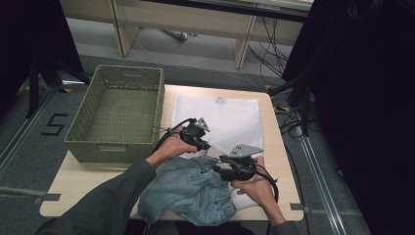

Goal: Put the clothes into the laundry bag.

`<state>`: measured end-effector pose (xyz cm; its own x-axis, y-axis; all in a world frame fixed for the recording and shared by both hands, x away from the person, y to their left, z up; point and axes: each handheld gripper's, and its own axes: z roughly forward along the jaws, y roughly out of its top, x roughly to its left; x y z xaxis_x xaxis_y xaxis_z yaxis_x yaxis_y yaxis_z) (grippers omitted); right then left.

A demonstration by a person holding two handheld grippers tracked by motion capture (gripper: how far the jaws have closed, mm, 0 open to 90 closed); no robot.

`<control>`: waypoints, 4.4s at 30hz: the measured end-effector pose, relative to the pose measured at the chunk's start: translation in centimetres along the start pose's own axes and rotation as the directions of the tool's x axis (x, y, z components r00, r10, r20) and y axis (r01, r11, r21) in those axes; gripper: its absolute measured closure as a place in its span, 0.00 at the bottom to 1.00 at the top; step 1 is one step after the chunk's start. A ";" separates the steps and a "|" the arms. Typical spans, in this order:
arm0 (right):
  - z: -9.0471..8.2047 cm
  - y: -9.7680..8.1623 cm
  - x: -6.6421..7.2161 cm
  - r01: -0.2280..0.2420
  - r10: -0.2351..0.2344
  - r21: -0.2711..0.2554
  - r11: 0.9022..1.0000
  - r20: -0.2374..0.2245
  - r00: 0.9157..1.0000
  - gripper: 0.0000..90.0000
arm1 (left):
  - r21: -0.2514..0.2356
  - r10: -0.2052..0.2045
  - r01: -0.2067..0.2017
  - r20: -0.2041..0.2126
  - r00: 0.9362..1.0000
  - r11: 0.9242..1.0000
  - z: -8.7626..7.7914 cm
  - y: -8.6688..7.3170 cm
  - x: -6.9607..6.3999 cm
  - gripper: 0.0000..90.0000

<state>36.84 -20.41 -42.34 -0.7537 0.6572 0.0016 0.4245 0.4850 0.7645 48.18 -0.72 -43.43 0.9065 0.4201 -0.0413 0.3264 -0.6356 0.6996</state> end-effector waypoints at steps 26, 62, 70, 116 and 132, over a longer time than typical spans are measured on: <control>-3.1 -0.7 -2.4 0.030 -0.035 0.047 0.998 0.117 0.992 0.93 | -0.063 0.043 -0.043 -0.004 0.999 0.997 -4.6 0.0 0.1 0.99; 6.4 1.3 2.8 0.116 -0.112 0.156 0.981 -0.034 0.993 0.81 | -0.081 -0.018 0.020 0.028 0.999 0.997 -4.2 -1.3 0.6 0.98; -0.4 1.7 -0.4 0.124 -0.137 0.137 0.983 0.084 0.987 0.95 | -0.108 -0.036 0.037 0.018 0.999 0.993 -5.0 -1.4 0.8 0.98; 1.9 -0.5 -4.8 -0.121 0.098 0.112 0.986 0.194 0.976 0.57 | -0.135 -0.037 0.041 0.034 0.999 0.990 -5.3 -1.3 0.4 0.98; -0.4 -1.4 2.5 0.049 -0.048 0.048 0.998 -0.028 0.998 0.35 | -0.138 -0.040 0.045 0.041 0.998 0.989 -5.1 -1.1 0.2 0.98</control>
<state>34.15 -19.71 -43.17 -0.7868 0.6170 -0.0168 0.4109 0.5439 0.7317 46.65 3.37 -40.58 0.9031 0.4181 -0.0981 0.3269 -0.5209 0.7886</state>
